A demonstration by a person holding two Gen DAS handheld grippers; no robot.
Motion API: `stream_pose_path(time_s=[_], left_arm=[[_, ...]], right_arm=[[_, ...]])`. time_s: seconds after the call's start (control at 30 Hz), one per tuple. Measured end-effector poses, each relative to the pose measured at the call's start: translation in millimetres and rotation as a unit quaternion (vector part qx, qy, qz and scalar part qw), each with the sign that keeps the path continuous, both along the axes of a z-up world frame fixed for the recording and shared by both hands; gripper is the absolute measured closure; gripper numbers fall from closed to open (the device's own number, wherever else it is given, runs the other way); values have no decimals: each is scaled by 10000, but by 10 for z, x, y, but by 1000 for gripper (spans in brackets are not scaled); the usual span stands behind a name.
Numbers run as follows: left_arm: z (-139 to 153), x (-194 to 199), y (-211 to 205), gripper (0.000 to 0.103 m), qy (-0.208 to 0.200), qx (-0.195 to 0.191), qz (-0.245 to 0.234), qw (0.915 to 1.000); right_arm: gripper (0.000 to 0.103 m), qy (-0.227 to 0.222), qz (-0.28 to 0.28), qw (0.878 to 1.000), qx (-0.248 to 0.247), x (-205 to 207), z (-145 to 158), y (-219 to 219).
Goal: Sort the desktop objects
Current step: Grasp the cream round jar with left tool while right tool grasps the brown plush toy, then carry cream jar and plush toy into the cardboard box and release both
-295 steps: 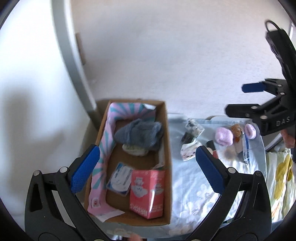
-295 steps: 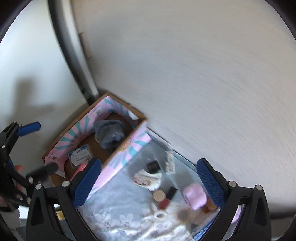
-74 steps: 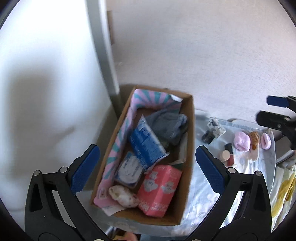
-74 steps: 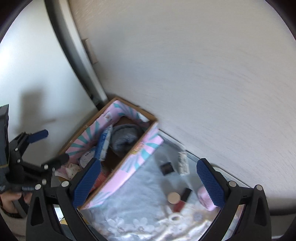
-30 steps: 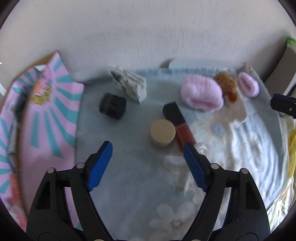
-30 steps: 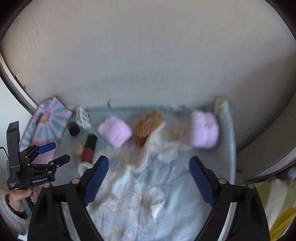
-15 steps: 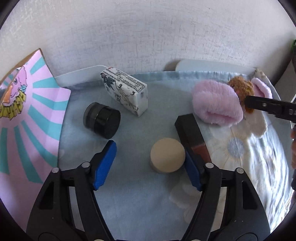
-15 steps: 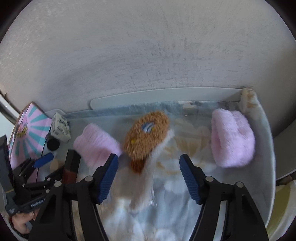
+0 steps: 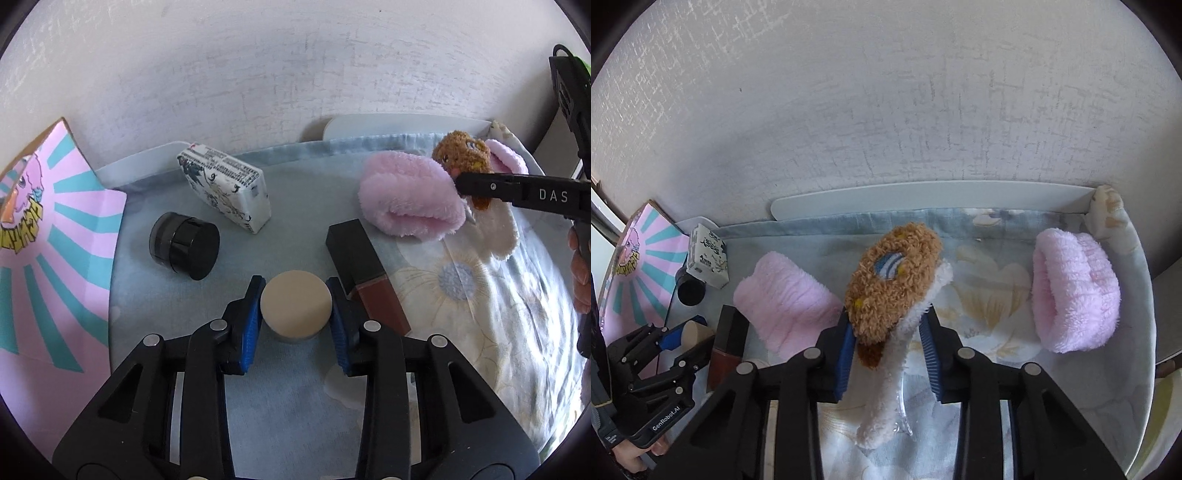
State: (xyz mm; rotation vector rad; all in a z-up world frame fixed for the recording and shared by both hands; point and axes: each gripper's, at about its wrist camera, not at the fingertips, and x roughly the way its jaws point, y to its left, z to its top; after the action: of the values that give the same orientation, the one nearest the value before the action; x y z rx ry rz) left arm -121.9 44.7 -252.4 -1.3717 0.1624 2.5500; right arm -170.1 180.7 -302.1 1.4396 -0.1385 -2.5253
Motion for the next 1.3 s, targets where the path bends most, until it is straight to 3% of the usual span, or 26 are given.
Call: stream_pose_path(time_s=[0.33,0.7,1.07,1.3], left_arm=[[315,106,-87,73,-14,84,19,10000],[967,341,-199,73,-129,366,148,9991],[1473,333,-474,73,-24,416,310,9986],[1674,322,-832,73,113,538,639,9964]], right_arm=[[75,84,-49,10000,-19,210,327,58],[75,17,133,9999,-79,459,928,119],[75,19,687,9976,78,432,1486,-160],[75,191,1109,9936,32,272,1656,-750]])
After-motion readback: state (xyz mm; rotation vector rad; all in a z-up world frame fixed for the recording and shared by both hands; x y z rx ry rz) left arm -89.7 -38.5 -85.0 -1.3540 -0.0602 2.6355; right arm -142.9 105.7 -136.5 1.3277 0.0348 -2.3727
